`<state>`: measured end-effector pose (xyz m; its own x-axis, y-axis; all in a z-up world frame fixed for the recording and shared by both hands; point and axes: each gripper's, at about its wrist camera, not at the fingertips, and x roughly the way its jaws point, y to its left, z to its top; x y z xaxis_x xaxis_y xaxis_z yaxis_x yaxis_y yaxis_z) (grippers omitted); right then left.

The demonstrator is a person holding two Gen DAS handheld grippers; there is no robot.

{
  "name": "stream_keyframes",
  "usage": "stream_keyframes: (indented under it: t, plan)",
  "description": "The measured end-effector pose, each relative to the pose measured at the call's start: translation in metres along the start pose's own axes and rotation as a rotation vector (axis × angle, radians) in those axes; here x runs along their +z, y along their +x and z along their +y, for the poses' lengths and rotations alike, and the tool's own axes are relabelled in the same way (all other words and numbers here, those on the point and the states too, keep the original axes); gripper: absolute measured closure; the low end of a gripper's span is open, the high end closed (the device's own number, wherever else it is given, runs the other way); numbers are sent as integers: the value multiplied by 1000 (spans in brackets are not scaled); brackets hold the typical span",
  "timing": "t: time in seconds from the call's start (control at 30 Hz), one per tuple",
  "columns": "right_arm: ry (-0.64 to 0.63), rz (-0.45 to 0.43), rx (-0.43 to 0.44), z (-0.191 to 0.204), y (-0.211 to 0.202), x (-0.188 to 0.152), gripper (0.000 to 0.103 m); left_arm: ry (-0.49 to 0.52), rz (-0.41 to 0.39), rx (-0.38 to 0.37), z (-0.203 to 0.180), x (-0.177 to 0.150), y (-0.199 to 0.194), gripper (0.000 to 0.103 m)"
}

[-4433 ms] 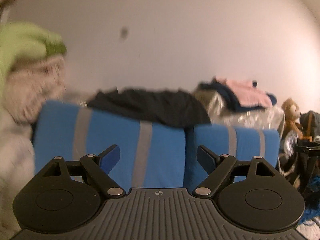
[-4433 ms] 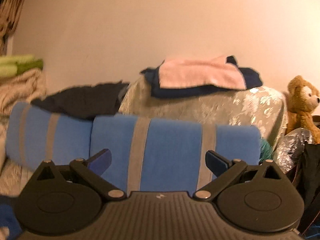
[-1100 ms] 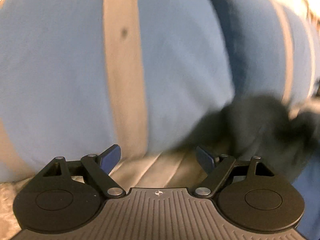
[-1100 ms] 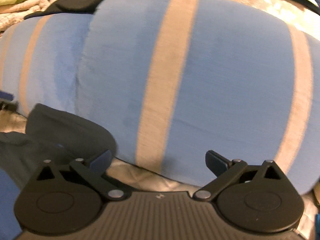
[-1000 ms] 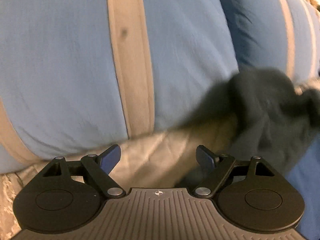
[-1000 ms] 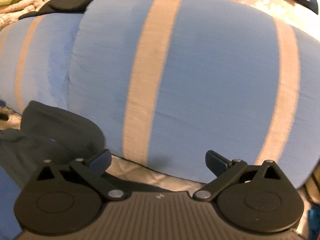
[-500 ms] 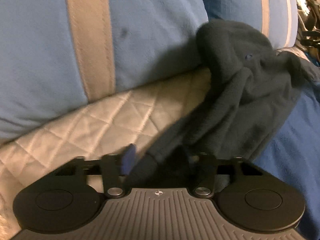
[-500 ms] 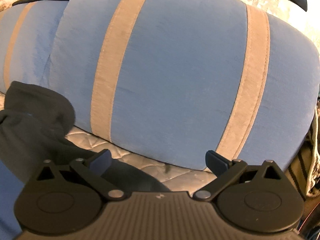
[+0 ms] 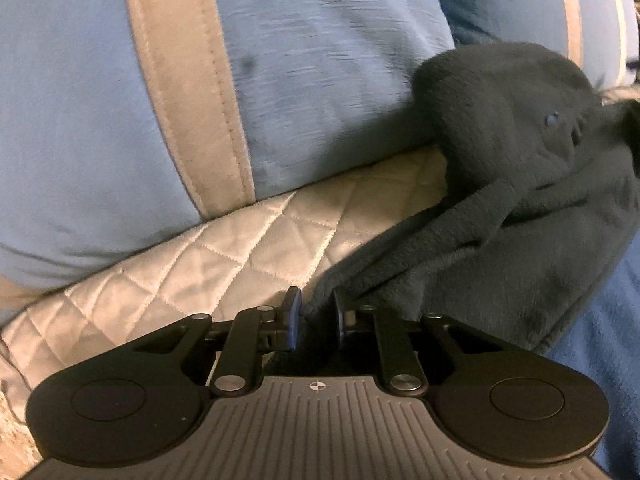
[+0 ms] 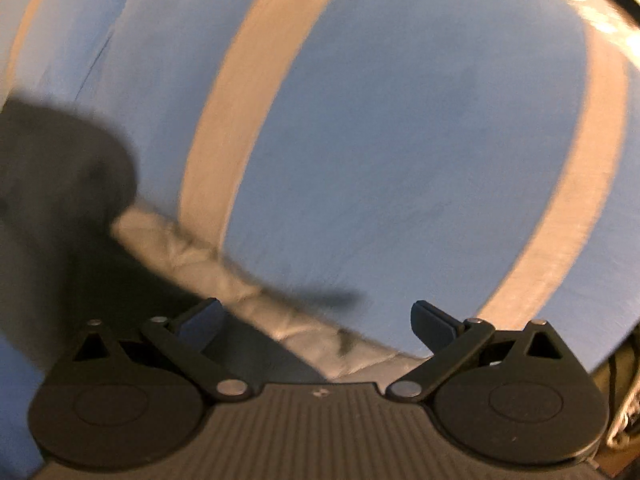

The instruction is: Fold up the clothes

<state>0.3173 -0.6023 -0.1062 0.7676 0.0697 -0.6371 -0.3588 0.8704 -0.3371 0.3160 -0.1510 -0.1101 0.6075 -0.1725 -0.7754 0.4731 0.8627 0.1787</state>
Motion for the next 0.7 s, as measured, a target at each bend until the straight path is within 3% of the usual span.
stream_keyframes:
  t: [0.17, 0.33, 0.43, 0.63, 0.67, 0.7]
  plan:
    - [-161, 75, 78, 20, 12, -20, 0, -11, -4, -3, 0, -3, 0, 85]
    - [-147, -10, 101, 19, 0, -6, 2, -43, 7, -18, 2, -3, 1, 85]
    - [-219, 4, 93, 30, 11, -2, 7, -33, 5, -10, -1, -4, 0, 85]
    - [-116, 46, 173, 30, 35, 9, 29, -27, 30, 13, -8, -1, 0, 85]
    - [-93, 58, 195, 29, 39, 11, 35, -12, 38, 32, -12, 0, 0, 85]
    - [-65, 74, 225, 27, 42, 13, 57, 7, 44, 53, -17, 2, 0, 86]
